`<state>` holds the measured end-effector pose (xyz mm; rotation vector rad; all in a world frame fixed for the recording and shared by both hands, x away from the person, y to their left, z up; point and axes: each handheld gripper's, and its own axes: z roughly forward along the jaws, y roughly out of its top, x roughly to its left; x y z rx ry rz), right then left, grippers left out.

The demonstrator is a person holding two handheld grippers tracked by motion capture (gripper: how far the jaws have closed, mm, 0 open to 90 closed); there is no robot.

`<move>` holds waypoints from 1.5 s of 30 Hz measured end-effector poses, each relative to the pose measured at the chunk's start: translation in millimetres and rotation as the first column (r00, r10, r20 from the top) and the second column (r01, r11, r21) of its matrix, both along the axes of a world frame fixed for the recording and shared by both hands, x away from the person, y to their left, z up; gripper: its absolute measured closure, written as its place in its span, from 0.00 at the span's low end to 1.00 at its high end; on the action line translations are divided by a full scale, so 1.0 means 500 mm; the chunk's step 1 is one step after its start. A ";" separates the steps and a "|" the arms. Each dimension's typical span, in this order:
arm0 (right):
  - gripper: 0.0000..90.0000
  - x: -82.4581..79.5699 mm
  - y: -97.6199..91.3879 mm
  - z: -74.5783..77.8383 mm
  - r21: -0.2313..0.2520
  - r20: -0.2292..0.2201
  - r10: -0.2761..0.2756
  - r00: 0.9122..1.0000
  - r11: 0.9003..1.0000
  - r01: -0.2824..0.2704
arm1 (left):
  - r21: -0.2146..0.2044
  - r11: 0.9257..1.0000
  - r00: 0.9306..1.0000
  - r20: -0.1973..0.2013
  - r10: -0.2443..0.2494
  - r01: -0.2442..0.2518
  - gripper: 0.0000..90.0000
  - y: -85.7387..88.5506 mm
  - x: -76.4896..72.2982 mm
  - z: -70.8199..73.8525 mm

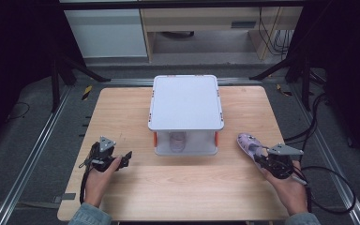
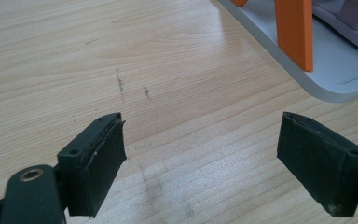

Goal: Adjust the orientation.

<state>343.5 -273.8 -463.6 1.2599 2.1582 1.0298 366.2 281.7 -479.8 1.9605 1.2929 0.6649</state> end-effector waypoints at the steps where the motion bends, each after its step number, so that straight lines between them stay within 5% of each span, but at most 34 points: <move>1: 0.95 -0.004 0.002 0.004 0.008 0.003 0.004 1.000 1.000 -0.004 | -0.001 1.000 1.000 0.001 0.000 0.000 0.16 0.000 0.000 0.000; 15: 0.95 -0.079 0.081 0.030 0.062 0.016 0.157 0.988 0.986 -0.157 | 0.001 1.000 1.000 0.001 -0.002 0.002 0.16 -0.003 -0.001 0.001; 21: 0.95 -0.094 0.135 0.033 0.088 0.007 0.239 0.971 0.967 -0.239 | 0.001 1.000 1.000 0.002 -0.004 0.004 0.16 -0.004 -0.001 0.001; 22: 0.95 -0.098 0.158 0.033 0.104 0.004 0.270 0.963 0.958 -0.269 | 0.001 1.000 1.000 0.002 -0.004 0.004 0.16 -0.004 -0.001 0.001; 30: 0.95 -0.102 0.242 0.031 0.116 -0.007 0.359 0.933 0.927 -0.356 | 0.001 1.000 1.000 0.000 -0.007 0.007 0.16 -0.004 -0.001 0.002; 41: 0.95 -0.111 0.318 0.009 0.121 -0.039 0.423 0.905 0.901 -0.416 | 0.003 1.000 1.000 -0.001 -0.009 0.009 0.16 -0.006 -0.001 0.001; 45: 0.94 -0.116 0.346 -0.012 0.111 -0.064 0.461 0.885 0.885 -0.453 | 0.003 1.000 1.000 -0.002 -0.009 0.009 0.16 -0.006 -0.001 0.001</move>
